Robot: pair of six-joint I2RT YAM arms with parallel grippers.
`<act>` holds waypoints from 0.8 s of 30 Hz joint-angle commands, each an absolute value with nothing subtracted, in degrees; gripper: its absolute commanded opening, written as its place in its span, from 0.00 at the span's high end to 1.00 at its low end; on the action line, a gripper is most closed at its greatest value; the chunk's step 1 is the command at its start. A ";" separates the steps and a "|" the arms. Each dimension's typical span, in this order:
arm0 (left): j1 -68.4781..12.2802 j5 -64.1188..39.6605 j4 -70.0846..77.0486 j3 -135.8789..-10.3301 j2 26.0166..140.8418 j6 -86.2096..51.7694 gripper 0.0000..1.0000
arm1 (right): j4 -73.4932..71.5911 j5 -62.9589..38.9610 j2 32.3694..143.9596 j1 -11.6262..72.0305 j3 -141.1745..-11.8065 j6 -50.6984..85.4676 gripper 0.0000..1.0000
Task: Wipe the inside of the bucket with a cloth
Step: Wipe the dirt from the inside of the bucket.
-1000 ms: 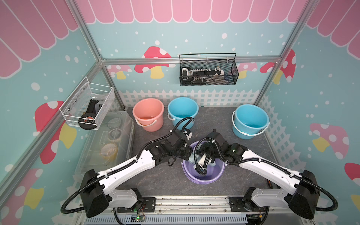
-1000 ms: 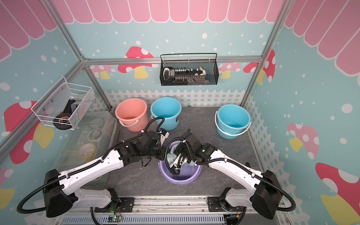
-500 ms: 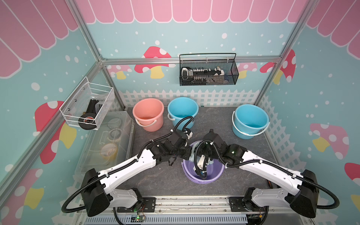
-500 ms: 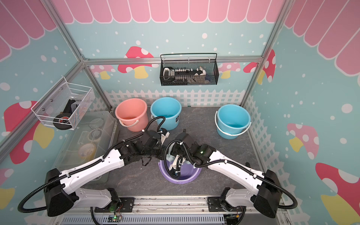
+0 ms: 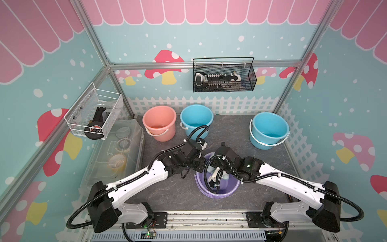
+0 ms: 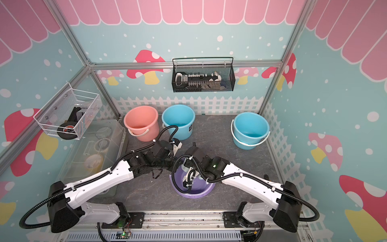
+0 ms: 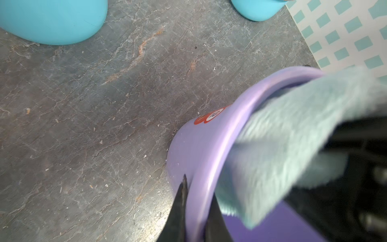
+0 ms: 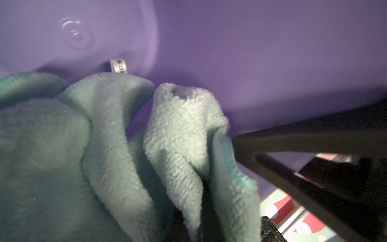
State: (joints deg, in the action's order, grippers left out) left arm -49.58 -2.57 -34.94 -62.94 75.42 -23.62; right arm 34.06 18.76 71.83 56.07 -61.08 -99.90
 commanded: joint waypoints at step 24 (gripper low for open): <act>-49.86 -0.45 -33.75 -64.33 73.27 -24.15 1.00 | 47.82 -19.73 68.63 65.77 -64.86 -57.88 1.00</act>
State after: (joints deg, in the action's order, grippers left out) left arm -49.76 -1.50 -35.48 -62.94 74.67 -23.59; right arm 57.19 -10.31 67.24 64.66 -65.60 -64.79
